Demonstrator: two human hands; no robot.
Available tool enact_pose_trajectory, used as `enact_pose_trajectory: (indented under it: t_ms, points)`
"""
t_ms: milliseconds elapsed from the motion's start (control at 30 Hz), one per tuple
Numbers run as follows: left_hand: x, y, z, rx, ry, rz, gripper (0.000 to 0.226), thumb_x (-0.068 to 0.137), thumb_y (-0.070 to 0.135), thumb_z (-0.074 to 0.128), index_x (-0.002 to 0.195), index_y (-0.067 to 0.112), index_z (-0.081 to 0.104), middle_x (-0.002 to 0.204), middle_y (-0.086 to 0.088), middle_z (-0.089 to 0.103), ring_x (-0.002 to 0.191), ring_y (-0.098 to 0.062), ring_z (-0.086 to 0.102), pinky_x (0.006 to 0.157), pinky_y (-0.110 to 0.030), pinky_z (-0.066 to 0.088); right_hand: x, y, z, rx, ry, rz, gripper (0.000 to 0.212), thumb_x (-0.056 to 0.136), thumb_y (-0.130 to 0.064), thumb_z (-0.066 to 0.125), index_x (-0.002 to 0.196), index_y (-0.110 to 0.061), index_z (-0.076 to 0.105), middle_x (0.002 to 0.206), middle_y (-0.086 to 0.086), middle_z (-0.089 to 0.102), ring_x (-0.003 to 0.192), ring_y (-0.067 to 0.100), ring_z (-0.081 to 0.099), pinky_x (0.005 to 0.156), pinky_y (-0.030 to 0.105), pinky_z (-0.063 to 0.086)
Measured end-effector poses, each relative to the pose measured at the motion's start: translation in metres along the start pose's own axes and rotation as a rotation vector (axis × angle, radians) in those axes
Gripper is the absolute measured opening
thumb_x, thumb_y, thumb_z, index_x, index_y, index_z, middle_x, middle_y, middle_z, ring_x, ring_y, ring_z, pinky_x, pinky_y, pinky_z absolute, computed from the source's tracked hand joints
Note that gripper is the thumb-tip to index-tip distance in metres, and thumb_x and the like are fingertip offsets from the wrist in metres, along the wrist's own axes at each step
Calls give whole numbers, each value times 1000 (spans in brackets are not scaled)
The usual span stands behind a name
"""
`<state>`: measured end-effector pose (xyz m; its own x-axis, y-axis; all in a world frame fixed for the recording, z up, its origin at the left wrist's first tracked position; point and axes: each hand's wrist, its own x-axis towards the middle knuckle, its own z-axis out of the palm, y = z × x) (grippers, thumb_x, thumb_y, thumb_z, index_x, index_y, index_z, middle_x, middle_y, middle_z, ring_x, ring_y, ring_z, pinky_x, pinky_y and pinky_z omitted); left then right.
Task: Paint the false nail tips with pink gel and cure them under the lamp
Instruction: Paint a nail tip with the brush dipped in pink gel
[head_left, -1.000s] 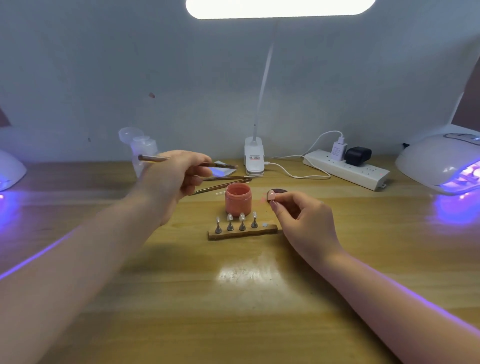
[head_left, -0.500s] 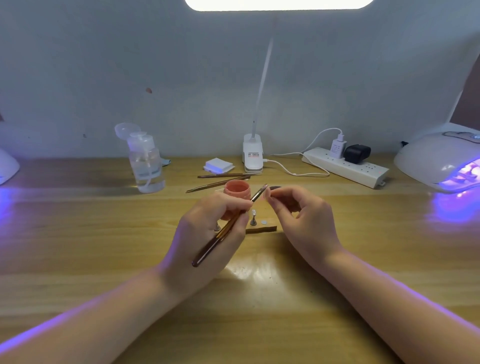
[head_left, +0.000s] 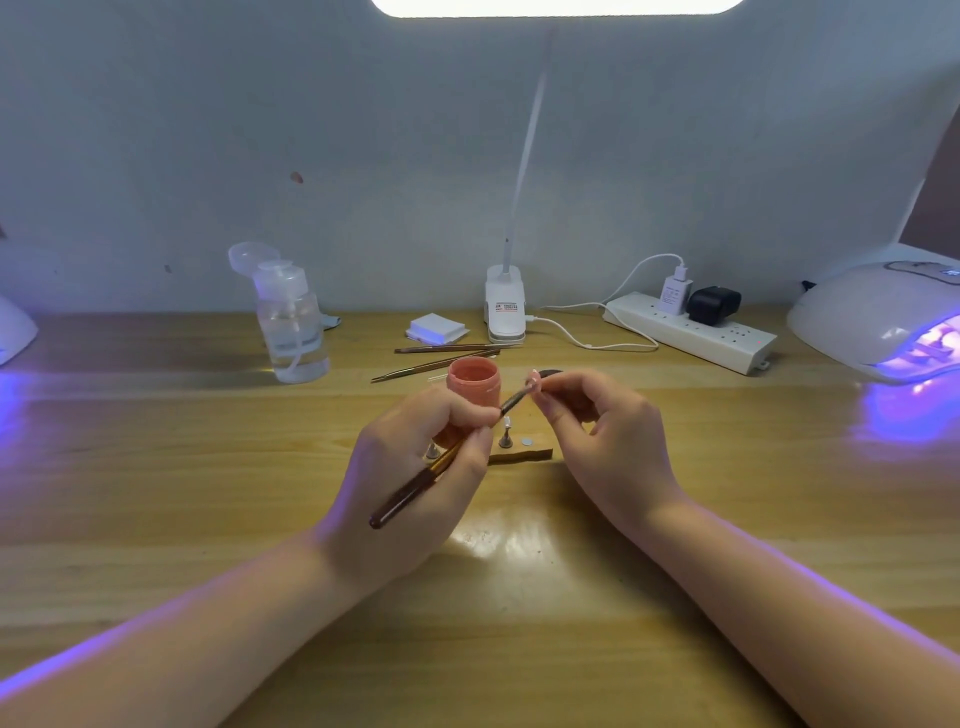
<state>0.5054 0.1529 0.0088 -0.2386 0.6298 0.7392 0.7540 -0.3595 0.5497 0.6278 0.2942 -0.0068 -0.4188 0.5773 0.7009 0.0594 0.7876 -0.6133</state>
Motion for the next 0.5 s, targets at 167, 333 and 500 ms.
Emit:
enact_pose_trajectory:
  t_ms: [167, 333, 500]
  points:
    - [0, 3, -1, -57, 44, -42, 11, 88, 21, 58, 94, 15, 65, 89, 12, 66, 84, -7, 63, 72, -13, 45, 0, -1, 1, 22, -11, 14, 9, 88, -12, 69, 96, -11, 73, 81, -2, 71, 73, 14, 64, 67, 35, 52]
    - [0, 1, 0, -32, 15, -55, 12, 87, 18, 60, 93, 11, 68, 84, 7, 67, 79, -9, 62, 71, -15, 46, -1, -2, 1, 35, -13, 7, 10, 87, -8, 69, 96, -11, 73, 80, -4, 70, 72, 12, 64, 68, 33, 52]
    - [0, 5, -2, -73, 42, -67, 18, 86, 26, 55, 91, 13, 66, 83, 8, 67, 79, -12, 63, 70, -15, 47, -1, -3, 1, 24, -16, 5, 8, 88, -11, 69, 95, -9, 72, 79, -1, 70, 71, 15, 64, 66, 35, 52]
